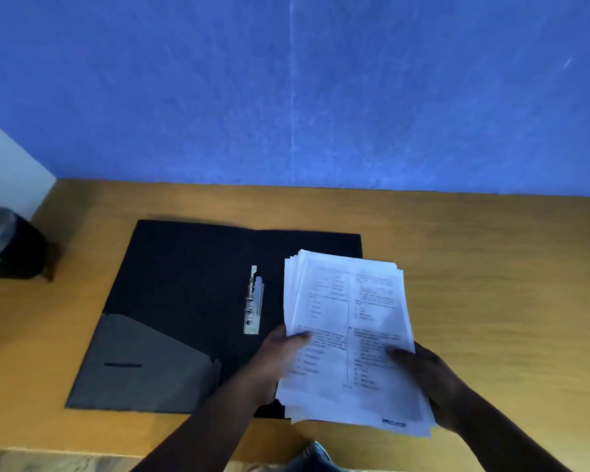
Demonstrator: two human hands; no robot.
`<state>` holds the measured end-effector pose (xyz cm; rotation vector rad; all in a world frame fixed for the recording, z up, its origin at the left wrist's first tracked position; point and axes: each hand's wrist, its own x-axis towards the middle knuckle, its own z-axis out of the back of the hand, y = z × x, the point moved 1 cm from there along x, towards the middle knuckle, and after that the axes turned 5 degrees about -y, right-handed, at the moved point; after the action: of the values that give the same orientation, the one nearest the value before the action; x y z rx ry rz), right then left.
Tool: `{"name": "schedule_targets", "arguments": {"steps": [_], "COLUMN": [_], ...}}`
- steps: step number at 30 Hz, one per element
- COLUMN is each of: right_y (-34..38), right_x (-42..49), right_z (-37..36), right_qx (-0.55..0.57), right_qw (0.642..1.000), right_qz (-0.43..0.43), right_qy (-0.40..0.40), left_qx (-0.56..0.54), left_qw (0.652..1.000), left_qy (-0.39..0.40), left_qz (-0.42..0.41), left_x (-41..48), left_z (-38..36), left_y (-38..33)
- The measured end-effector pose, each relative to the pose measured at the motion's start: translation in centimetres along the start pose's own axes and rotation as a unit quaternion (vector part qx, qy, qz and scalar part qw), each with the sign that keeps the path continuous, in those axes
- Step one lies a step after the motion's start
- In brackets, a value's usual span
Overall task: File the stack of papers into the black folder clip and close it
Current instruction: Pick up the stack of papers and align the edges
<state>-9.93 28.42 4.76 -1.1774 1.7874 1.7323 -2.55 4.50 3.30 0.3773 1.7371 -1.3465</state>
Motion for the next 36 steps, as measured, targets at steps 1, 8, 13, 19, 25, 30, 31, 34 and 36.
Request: {"name": "schedule_targets", "arguments": {"steps": [1,8,13,19,25,30,31,34,36], "right_y": [-0.1,0.7,3.3,6.8,8.2,8.3,8.4,8.8,9.1], "right_x": [0.2,0.4,-0.6,-2.5,-3.6,-4.5,-4.6,-5.1,-5.2], "right_z": [-0.7,-3.2,-4.9,-7.2,-7.8,-7.6,-7.4,-7.4,-7.5], "right_qx": [-0.006,-0.03,-0.054,-0.068,-0.083,-0.115,-0.115,-0.108,-0.082], "right_qw": [1.0,0.995,0.97,0.937,0.91,0.899,0.896,0.888,0.885], "right_qz": [0.01,0.095,0.234,0.337,0.401,0.419,0.425,0.44,0.449], "right_qy": [-0.018,-0.018,-0.035,-0.059,-0.067,-0.062,-0.061,-0.076,-0.087], "left_qx": [0.004,0.007,0.045,0.073,-0.022,-0.047,-0.055,-0.081,-0.085], "left_qw": [1.0,0.994,0.979,0.943,0.913,0.893,0.891,0.884,0.88], "left_qy": [-0.017,0.021,0.021,-0.012,-0.026,-0.019,-0.012,0.019,0.014], "left_qz": [-0.003,-0.11,-0.196,-0.325,-0.406,-0.448,-0.451,-0.461,-0.466], "left_x": [0.0,-0.9,-2.2,-3.9,-5.7,-7.4,-7.5,-8.1,-8.9], "left_z": [0.4,3.6,4.4,4.2,4.2,3.7,3.7,3.0,2.2], "left_y": [0.4,0.4,-2.7,-6.0,-8.1,-9.9,-10.2,-11.1,-11.7]}}
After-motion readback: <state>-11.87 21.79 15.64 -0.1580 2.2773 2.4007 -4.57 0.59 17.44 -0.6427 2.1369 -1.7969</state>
